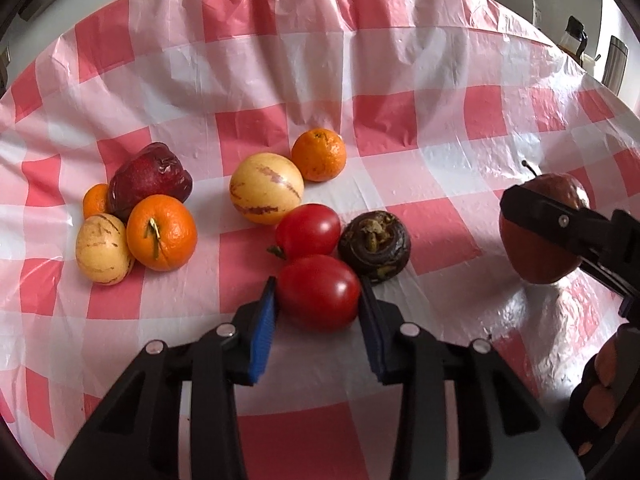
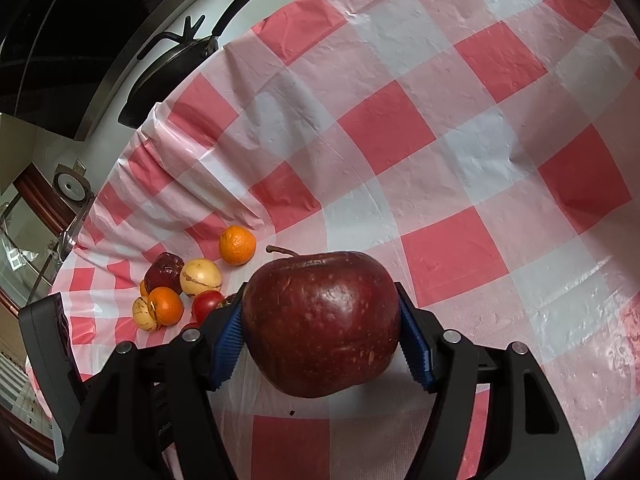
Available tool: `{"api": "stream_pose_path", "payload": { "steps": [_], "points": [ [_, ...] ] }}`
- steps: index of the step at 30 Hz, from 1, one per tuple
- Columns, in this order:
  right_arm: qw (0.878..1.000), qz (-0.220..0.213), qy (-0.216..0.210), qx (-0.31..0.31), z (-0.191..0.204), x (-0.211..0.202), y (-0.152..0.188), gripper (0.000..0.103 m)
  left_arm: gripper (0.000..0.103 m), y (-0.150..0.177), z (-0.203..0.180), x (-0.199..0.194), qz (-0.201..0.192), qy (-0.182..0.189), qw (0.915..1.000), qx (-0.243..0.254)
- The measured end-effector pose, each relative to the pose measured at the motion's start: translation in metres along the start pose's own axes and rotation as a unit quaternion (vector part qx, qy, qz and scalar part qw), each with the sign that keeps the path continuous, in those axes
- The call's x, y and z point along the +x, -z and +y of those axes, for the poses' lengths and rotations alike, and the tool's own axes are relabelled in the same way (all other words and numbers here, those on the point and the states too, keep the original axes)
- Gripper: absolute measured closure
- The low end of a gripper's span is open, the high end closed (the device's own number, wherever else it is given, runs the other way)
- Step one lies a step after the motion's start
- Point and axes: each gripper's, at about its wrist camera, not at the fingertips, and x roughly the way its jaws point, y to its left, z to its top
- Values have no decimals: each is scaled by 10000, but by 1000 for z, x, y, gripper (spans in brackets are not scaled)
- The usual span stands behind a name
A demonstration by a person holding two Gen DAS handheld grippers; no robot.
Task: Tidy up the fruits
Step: 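Grasp the large red apple with the right tool while the left tool grasps a red tomato, then carry the apple and tomato to the white box while opening both tools to drop them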
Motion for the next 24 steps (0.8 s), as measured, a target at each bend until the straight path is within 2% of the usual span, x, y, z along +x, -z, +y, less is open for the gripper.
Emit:
{"api": "stream_pose_path", "payload": {
  "steps": [5,11,16,20,24],
  "points": [
    [10000,-42,26,-37,1,-1,1,36,64,3,13,-10,-151,-98,9993,-342],
    [10000,-52,32,21,-1,-1,0,36,64,30,26,-46,-454,-238,9947,-892],
    [9999,-90,46,67,-3,-2,-1,36,64,76,43,-94,-968,-172,9830,-1551],
    [9999,-143,46,54,-3,-4,0,36,64,103,54,-107,-1088,83,9728,-2042],
    [9997,-238,100,-12,0,-8,1,36,64,104,52,-119,-1388,35,9698,-2006]
  ]
}}
